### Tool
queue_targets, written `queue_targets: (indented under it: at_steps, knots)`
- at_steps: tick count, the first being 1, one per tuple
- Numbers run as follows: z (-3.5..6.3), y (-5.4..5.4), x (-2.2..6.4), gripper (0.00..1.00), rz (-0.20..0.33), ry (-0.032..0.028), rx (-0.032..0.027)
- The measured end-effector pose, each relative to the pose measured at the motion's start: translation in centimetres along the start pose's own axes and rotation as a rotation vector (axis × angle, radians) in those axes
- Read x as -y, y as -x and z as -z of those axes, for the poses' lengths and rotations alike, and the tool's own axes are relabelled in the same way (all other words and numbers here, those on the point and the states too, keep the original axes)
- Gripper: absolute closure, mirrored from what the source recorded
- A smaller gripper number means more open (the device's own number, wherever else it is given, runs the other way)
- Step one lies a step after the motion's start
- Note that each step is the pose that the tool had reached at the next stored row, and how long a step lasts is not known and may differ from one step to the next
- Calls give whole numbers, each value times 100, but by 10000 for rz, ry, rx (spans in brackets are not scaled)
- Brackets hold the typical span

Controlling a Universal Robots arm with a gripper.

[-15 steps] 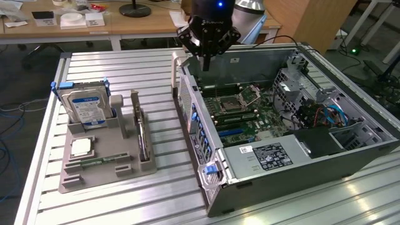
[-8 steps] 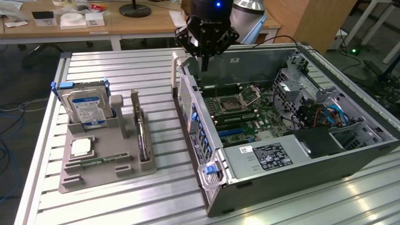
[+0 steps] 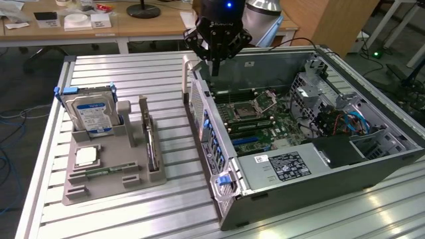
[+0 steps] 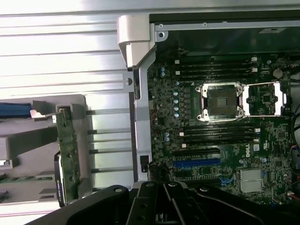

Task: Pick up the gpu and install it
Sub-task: 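Reach for the gpu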

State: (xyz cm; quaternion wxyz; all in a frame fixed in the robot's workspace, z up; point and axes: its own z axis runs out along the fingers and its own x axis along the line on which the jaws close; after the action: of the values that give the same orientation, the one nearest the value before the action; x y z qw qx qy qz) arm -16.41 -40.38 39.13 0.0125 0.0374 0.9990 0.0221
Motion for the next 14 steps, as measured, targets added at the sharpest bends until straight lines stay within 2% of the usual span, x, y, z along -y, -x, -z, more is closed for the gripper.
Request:
queue_targets:
  at_steps: [14]
  knots:
    - [-2, -79, 16, 89, 0, 0, 0]
